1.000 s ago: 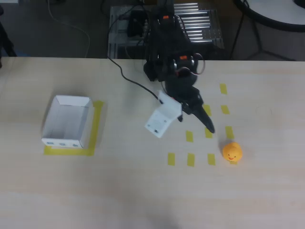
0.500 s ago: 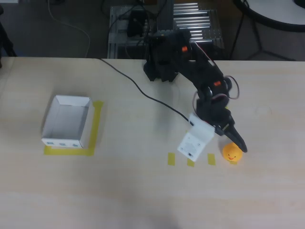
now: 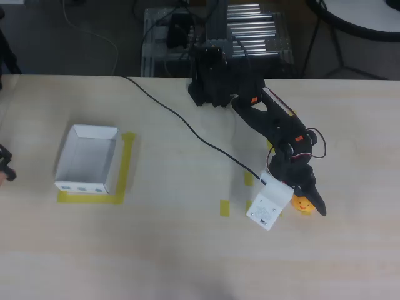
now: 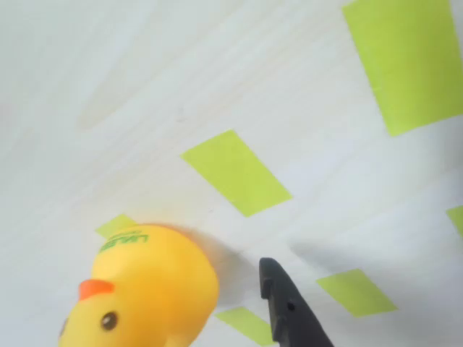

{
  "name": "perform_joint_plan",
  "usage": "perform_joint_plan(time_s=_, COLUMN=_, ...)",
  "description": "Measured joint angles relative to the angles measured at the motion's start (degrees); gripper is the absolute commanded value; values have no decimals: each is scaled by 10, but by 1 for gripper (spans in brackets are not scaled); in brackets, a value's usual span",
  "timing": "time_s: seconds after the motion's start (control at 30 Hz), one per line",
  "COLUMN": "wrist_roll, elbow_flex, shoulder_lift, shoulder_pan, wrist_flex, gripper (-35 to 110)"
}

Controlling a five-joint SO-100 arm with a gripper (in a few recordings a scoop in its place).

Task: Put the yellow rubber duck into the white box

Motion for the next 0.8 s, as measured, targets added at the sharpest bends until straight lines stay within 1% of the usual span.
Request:
perform_joint_plan(time_s=0.1, wrist_roll=4, elbow_flex=-11, shoulder_lift=-11, shoulder_pan=-6, wrist_flex=0, gripper=37)
perform_joint_plan(time_s=0.23, wrist_roll=4, elbow_flex=-11, shoulder_lift=-19, shoulder_pan=-11, wrist_flex=0, gripper=19)
perform_joint_plan(time_s=0.3, wrist_roll=4, elbow_flex=-11, shoulder_lift=-24, shoulder_pan=-16, wrist_flex=0, gripper=6)
perform_joint_plan(time_s=0.33, wrist_roll=6, elbow_flex=-11, shoulder_lift=-25, shoulder_pan=-17, wrist_flex=-2, gripper=2)
perform_joint_plan(time_s=0.63, wrist_roll=54, elbow_flex=-31, shoulder_lift=-26, shoulder_pan=-19, wrist_flex=-11, gripper=0)
perform_joint_plan(time_s=0.8, wrist_roll=101, elbow_flex=-48, shoulder_lift=-16, shoulder_pan=-6, wrist_flex=-11, gripper=0)
